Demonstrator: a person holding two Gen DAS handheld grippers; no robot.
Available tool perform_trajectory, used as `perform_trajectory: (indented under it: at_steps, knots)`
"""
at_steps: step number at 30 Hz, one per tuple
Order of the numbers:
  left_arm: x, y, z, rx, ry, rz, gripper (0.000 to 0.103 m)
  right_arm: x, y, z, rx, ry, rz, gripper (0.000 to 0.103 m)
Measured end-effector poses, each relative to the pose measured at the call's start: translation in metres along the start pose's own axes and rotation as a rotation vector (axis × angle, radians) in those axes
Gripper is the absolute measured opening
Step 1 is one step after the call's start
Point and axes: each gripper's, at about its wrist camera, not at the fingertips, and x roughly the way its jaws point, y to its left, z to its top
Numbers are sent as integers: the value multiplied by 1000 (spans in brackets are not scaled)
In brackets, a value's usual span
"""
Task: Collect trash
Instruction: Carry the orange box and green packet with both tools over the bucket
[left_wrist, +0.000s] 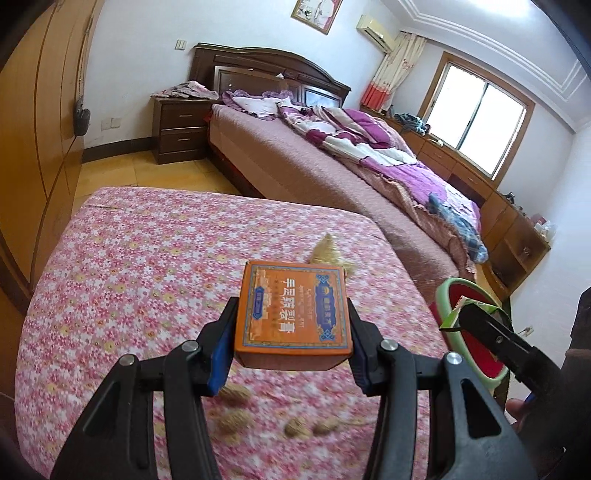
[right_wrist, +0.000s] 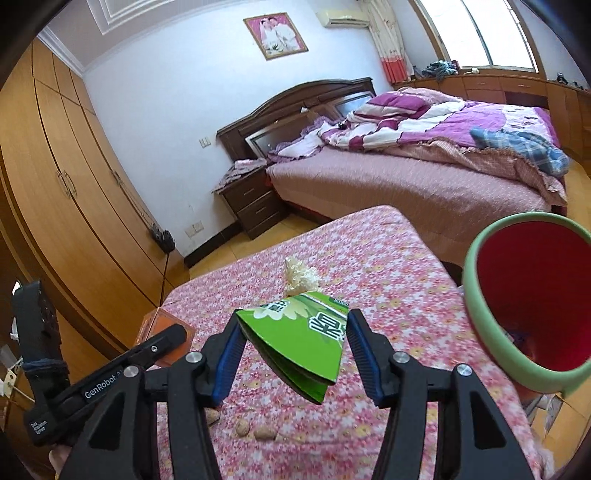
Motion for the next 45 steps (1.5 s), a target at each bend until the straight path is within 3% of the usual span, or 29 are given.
perform_trajectory:
  at_steps: [22, 32, 45]
  knots:
    - [-30, -82, -20, 106, 32, -104, 53, -95, -63, -6, 111, -139, -60, 58]
    - [-14, -123, -21, 184, 60, -153, 53, -112, -95, -8, 168, -180, -119, 58]
    - [38, -187, -26, 303, 129, -221, 53, -116, -165, -10, 281, -191, -216, 58]
